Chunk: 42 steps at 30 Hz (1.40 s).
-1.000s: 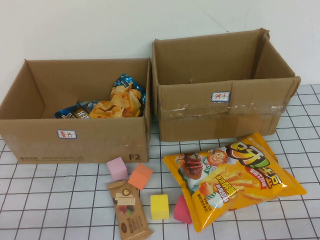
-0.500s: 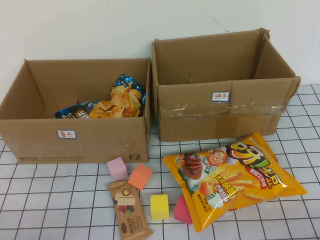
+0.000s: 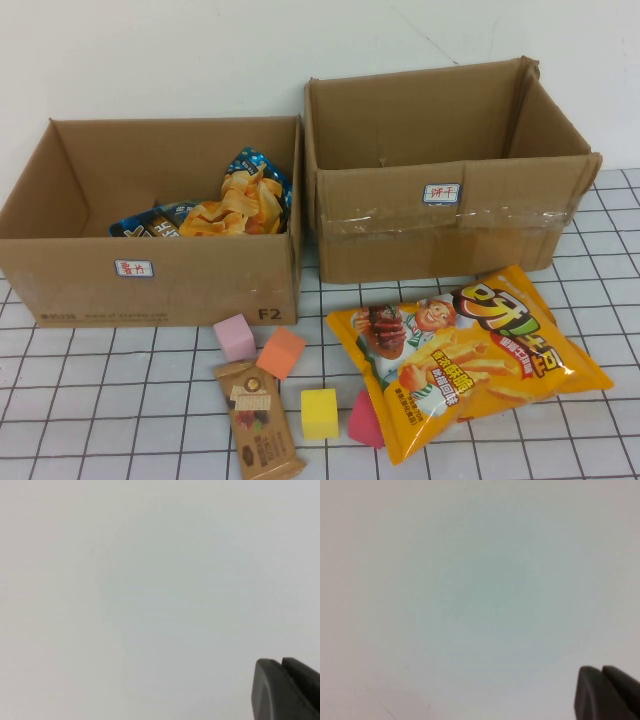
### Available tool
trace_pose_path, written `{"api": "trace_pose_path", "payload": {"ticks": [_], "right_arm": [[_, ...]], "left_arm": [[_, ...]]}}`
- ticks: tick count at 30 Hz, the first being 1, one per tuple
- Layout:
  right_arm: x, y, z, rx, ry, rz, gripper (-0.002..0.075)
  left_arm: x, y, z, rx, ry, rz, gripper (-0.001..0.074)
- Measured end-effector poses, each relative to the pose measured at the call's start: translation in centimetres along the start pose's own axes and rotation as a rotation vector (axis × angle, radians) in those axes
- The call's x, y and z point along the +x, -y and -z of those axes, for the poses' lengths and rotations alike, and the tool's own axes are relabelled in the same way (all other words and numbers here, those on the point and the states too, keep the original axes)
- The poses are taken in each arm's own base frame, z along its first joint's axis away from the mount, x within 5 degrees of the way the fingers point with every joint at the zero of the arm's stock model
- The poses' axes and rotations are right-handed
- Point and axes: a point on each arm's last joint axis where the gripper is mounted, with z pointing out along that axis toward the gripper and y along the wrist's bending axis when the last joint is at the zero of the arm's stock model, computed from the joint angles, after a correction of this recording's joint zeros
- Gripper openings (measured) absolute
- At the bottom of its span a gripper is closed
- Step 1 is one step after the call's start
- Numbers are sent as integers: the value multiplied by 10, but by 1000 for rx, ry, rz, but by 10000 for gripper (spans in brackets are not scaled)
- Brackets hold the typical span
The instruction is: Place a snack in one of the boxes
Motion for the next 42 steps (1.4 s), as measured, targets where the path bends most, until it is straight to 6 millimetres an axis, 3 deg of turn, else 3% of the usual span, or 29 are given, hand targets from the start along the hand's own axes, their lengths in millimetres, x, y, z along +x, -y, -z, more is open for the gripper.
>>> {"api": "trace_pose_path", "payload": {"ticks": [7,10,15,20,22,29,37,42], "right_arm": [[2,1,-1,3,-68,34,0],[-6,1,-7,-26,-218,114,0],[-32,2,-15,-94,-416,282,0],[-22,1,-30,-177,-718,299,0],[-3,-1,-39,-219,-917,256,0],[39,-11,-55,-266,-1206,81,0],[47,-17,-59,-311,-1239,30,0],[47,-17,-60,-319,-1236,31,0]], "left_arm": [[1,-5,0,-51,-13,87,-1],[-2,-2,-5,-45,-184,91,-1],[-32,9,-23,42,-435,78,-1],[-33,17,-56,108,-851,45,-1],[-19,19,-77,113,-1095,71,-1],[43,20,-103,87,-1460,157,-1],[116,23,-119,109,-1821,154,-1],[135,58,-133,189,-1870,37,-1]]}}
